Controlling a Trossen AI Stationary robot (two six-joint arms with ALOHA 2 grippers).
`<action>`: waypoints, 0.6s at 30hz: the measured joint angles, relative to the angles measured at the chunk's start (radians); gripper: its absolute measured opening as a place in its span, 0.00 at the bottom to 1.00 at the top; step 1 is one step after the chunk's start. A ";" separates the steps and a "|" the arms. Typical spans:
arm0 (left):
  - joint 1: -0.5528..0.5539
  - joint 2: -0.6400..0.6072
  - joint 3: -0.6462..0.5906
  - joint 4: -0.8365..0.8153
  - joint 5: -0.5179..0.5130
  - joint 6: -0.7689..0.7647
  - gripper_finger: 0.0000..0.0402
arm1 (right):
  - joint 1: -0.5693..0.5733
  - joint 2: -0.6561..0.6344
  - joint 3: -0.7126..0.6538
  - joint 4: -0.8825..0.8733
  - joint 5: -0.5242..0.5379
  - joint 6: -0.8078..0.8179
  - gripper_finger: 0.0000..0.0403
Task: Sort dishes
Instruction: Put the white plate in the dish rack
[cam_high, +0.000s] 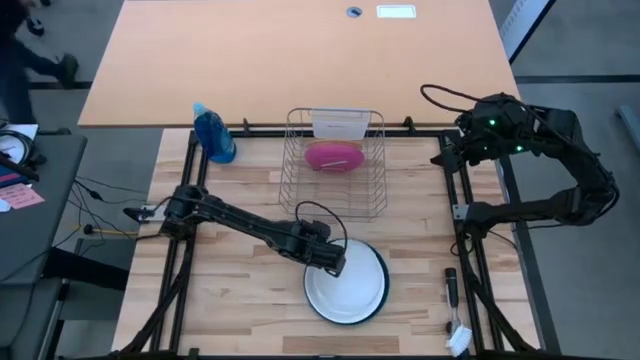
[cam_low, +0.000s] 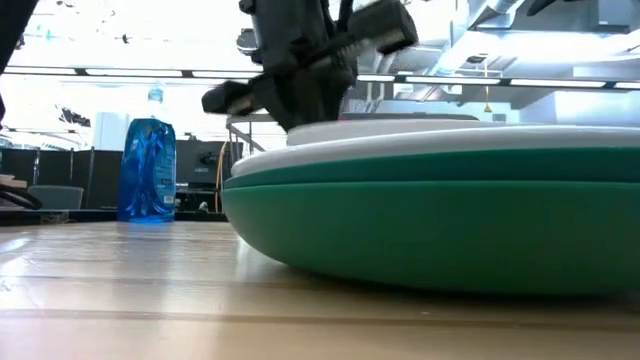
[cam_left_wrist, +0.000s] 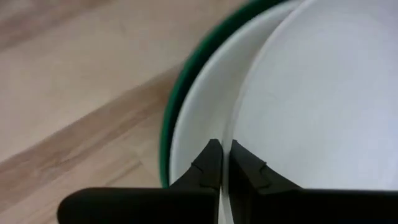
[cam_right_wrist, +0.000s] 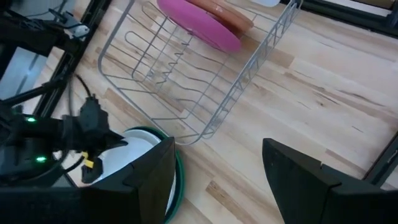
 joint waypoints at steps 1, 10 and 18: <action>-0.002 -0.016 -0.001 -0.005 -0.022 -0.011 0.00 | 0.000 -0.001 0.000 0.005 0.000 0.001 0.61; -0.002 -0.173 -0.002 -0.030 -0.085 -0.019 0.00 | 0.188 -0.023 0.000 0.141 -0.177 -0.083 0.61; 0.030 -0.299 -0.002 -0.023 -0.013 -0.014 0.00 | 0.562 -0.004 0.000 0.273 -0.208 -0.090 0.60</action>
